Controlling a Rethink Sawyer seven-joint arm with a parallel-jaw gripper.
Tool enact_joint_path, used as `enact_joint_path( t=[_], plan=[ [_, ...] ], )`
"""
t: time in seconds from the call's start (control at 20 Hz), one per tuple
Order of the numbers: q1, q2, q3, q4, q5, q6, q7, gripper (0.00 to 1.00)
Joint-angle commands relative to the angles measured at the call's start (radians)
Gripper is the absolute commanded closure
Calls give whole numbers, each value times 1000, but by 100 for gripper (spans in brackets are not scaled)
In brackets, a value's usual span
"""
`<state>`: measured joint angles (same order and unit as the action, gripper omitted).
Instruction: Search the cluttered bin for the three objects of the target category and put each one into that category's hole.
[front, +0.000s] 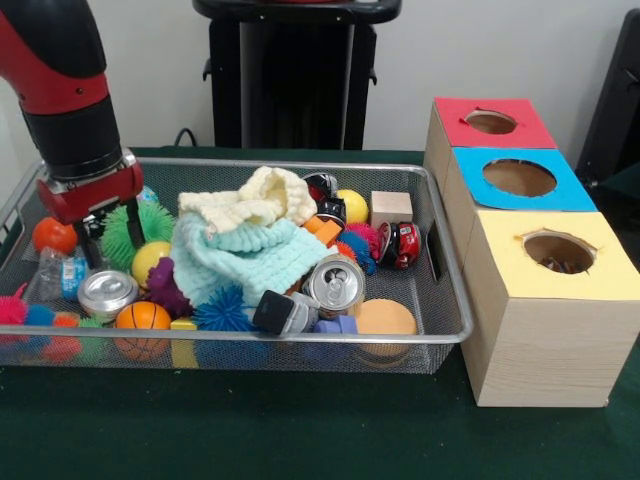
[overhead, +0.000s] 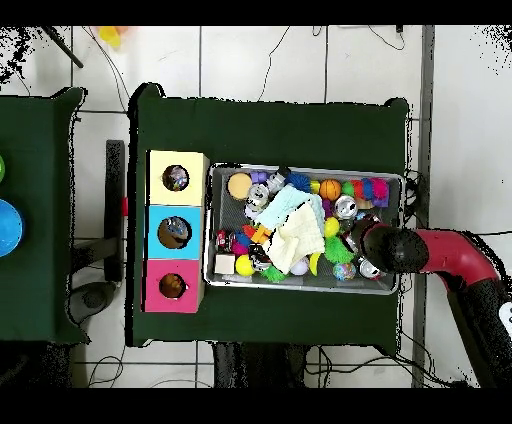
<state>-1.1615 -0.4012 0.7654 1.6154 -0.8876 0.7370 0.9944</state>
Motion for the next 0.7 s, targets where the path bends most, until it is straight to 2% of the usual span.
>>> enact_joint_path(
  t=[0.05,0.1,0.25,0.55,0.7],
  plan=[
    [60,74,-13,-21,-118,-121,-150,0],
    [78,74,-36,-38,-127,-118,-115,0],
    [70,87,-41,-62,-133,-135,-102,0],
    [44,155,-32,-116,-150,-171,-132,0],
    [58,148,-40,-124,-170,-213,-83,0]
  ],
)
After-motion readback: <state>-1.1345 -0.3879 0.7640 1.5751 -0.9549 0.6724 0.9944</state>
